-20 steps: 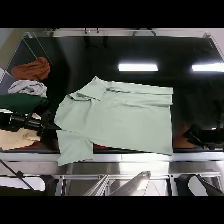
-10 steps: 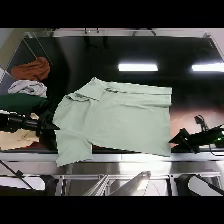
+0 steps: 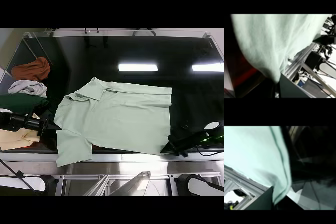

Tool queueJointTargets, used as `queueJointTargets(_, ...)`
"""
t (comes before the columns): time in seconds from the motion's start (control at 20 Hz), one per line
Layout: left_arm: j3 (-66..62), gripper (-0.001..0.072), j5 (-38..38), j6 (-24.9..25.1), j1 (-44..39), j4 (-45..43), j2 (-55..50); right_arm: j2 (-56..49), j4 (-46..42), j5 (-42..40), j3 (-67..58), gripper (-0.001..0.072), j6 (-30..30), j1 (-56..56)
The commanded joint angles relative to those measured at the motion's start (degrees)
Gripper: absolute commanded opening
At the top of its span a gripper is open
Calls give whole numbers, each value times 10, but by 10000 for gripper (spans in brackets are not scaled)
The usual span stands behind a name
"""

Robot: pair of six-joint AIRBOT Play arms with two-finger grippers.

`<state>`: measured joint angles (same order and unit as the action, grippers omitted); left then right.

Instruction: Fold the shirts.

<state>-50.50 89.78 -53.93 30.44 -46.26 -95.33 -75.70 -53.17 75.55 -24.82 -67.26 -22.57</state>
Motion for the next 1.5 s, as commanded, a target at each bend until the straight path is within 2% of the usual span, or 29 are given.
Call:
queueJointTargets(0.0, -7, 18, 19, 1, 0, 15, 0, 37, 57, 58, -39, 18, 31, 3)
queueJointTargets(0.15, -32, 17, 118, 28, 1, 183, 38, 136, 136, 129, -137, 18, 43, 1)
queueJointTargets(0.25, -49, 18, 170, 61, -8, 304, 104, 212, 200, 139, -225, 18, 43, -11)
queueJointTargets(0.35, -80, 19, 168, 65, -12, 357, 193, 278, 261, 133, -330, 18, 43, -45)
queueJointTargets(0.5, -160, 20, 167, 80, -5, 434, 322, 350, 289, 55, -466, 18, 43, -114)
queueJointTargets(0.55, -195, 20, 167, 99, 7, 474, 363, 373, 290, 23, -501, 18, 43, -136)
queueJointTargets(0.65, -264, 20, 165, 107, 54, 574, 424, 410, 289, -28, -543, 18, 43, -167)
queueJointTargets(0.75, -319, 20, 164, 79, 129, 662, 469, 441, 285, -61, -564, 19, 43, -179)
queueJointTargets(0.8, -340, 20, 164, 46, 171, 675, 485, 452, 283, -66, -570, 18, 43, -179)
queueJointTargets(0.85, -362, 20, 164, 9, 209, 670, 497, 461, 284, -67, -578, 18, 43, -179)
queueJointTargets(0.9, -381, 20, 161, -2, 223, 674, 500, 466, 283, -70, -587, 18, 43, -179)
queueJointTargets(1.05, -455, 20, 147, -9, 197, 659, 469, 467, 283, -74, -613, 18, 43, -179)
queueJointTargets(1.25, -532, 20, 134, -43, 99, 445, 380, 416, 282, -50, -581, 18, 43, -180)
queueJointTargets(1.45, -492, 21, 130, -49, -66, 279, 261, 335, 283, -38, -425, 18, 66, -156)
